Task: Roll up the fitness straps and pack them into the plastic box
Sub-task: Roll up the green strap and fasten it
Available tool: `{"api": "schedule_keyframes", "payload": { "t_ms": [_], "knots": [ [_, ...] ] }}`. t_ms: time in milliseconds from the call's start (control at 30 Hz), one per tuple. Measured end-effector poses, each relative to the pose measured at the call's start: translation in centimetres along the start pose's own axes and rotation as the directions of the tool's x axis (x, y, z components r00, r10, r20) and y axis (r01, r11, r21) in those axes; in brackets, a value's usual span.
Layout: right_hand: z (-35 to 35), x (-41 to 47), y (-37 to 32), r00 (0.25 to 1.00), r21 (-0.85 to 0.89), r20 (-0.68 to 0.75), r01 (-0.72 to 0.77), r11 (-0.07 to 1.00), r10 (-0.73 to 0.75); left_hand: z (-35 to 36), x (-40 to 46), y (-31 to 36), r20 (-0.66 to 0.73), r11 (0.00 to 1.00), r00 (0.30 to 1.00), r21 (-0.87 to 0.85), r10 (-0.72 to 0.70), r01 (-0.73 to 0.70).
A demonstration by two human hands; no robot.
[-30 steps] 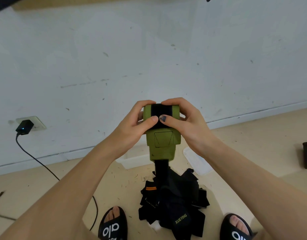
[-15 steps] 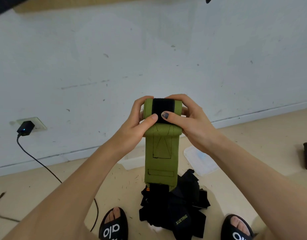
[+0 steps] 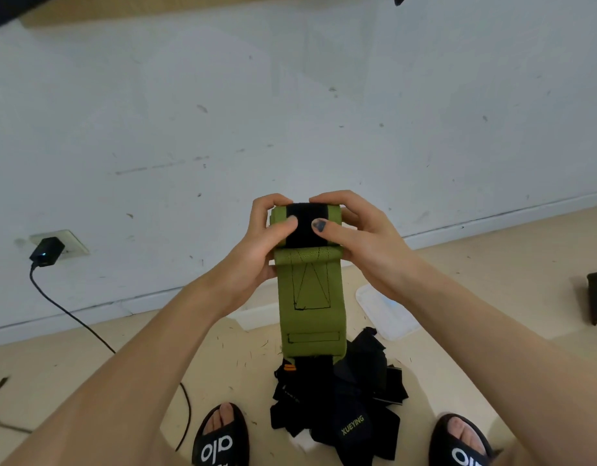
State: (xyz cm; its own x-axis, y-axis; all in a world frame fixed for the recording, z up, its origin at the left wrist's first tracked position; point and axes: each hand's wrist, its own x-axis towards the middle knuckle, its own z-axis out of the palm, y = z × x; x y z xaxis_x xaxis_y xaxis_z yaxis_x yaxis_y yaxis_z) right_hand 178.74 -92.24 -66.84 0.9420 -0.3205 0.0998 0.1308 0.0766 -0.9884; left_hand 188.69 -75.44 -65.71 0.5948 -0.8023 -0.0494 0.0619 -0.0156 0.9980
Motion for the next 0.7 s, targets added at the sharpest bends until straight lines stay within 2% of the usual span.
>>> {"api": "schedule_keyframes", "payload": {
  "t_ms": [133, 300, 400, 533, 600, 700],
  "knots": [
    [0.1, -0.2, 0.0, 0.997, -0.076, -0.056, 0.058, 0.995, -0.062, 0.7, 0.1, -0.1, -0.028, 0.998, 0.998, 0.040, -0.051, 0.052],
    [0.2, -0.7, -0.4, 0.992, -0.154, -0.044, 0.108, 0.982, -0.116, 0.5, 0.4, 0.2, -0.064, 1.000, 0.998, 0.008, 0.004, -0.003],
    [0.2, -0.6, -0.3, 0.998, -0.136, -0.023, 0.055, 0.989, -0.058, 0.3, 0.3, 0.3, -0.069, 0.998, 0.997, 0.042, 0.042, -0.039],
    [0.2, -0.8, -1.0, 0.989, 0.047, 0.036, -0.146, 0.988, 0.145, -0.2, 0.3, 0.6, -0.066, 0.991, 0.991, 0.082, 0.115, -0.109],
    [0.4, -0.8, -1.1, 0.987, 0.021, 0.013, -0.163, 0.986, 0.163, -0.5, 0.2, 0.6, -0.043, 0.985, 0.988, 0.101, 0.145, -0.140],
    [0.5, -0.8, -0.8, 0.993, 0.005, -0.050, -0.108, 0.994, 0.108, -0.4, 0.0, 0.5, -0.015, 0.986, 0.990, 0.090, 0.143, -0.141]
  ]
}}
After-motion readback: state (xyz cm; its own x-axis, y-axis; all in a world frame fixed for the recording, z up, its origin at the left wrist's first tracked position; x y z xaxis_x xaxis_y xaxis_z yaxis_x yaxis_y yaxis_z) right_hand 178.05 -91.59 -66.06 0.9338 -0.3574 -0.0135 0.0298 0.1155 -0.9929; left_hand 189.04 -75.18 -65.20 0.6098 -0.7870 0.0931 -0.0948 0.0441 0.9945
